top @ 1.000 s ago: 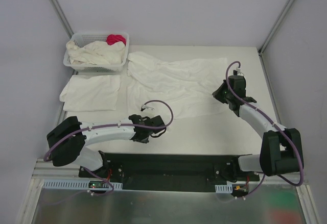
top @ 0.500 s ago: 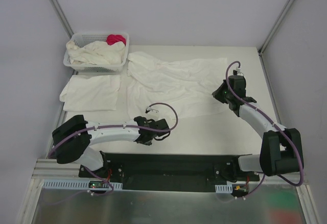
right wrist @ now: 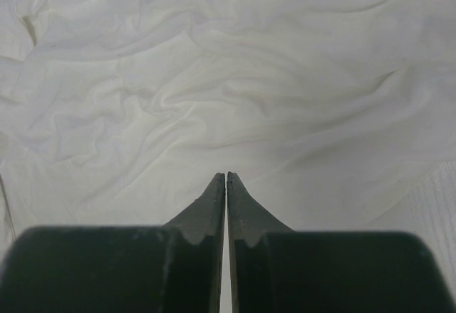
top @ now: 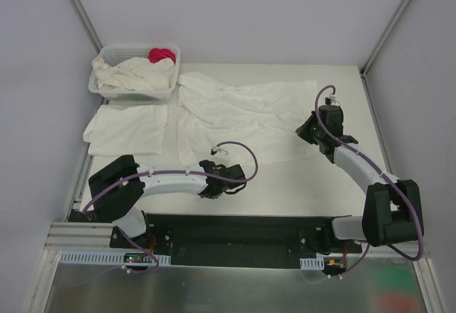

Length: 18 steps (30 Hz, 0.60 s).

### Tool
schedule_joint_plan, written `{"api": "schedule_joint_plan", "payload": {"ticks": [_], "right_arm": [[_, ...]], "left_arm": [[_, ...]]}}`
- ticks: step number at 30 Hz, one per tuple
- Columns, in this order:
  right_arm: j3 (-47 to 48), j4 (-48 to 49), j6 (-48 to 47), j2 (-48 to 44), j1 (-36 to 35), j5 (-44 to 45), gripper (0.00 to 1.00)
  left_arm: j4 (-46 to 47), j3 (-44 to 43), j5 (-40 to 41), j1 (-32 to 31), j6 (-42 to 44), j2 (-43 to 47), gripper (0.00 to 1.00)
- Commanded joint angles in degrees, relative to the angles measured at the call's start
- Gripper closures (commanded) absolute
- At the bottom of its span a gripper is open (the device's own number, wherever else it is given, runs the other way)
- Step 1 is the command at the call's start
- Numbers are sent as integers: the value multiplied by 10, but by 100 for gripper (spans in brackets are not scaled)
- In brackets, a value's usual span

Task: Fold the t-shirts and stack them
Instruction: Flatten out the tshirt

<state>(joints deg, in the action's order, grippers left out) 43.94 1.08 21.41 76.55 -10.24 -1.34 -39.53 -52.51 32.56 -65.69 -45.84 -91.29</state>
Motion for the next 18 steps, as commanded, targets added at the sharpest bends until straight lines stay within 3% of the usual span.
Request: {"api": "schedule_joint_plan", "payload": {"ticks": [1, 13, 18], "right_arm": [[3, 18, 1, -25, 5, 2, 95], [-1, 18, 0, -39, 7, 6, 95], [-5, 17, 0, -42, 8, 8, 96]], "left_arm": [[-14, -22, 28, -6, 8, -13, 72], [-15, 0, 53, -6, -24, -35, 67], [-15, 3, 54, -6, -31, -36, 72]]}}
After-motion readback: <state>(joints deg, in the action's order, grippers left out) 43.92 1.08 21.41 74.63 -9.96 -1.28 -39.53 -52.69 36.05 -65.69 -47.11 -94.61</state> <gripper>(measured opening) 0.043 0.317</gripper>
